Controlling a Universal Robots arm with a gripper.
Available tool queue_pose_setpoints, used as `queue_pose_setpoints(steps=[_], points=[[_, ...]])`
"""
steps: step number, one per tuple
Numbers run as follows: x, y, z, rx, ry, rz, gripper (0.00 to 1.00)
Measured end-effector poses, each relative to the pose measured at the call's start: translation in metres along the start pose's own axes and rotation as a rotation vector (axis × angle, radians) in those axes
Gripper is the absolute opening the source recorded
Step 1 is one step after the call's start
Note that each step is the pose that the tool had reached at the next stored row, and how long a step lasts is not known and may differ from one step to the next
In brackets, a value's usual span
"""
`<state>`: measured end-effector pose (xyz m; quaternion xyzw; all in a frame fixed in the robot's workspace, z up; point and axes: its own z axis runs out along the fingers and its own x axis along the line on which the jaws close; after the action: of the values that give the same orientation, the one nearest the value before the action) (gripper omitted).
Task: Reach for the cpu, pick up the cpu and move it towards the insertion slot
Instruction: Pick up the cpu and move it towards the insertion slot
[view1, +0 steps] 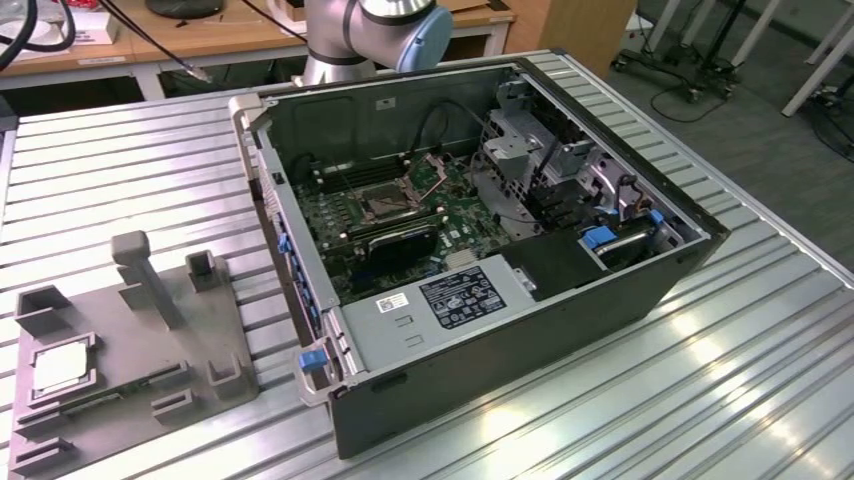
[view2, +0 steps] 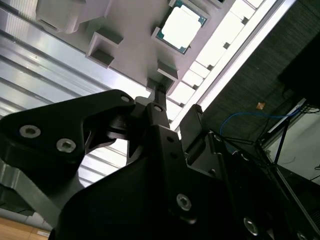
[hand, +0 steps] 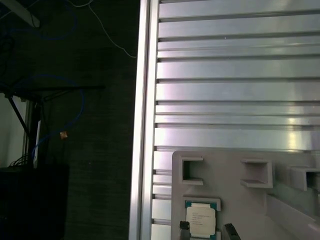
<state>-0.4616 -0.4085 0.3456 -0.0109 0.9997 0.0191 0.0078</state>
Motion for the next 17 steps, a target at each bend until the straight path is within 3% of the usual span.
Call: queue_pose_setpoints(steps=[9, 17], points=[[0.0001, -0.0003, 0.0052, -0.0003, -0.0001, 0.000, 0.46], [0.0003, -0.0015, 0.0194, -0.0010, -0.0002, 0.000, 0.46]])
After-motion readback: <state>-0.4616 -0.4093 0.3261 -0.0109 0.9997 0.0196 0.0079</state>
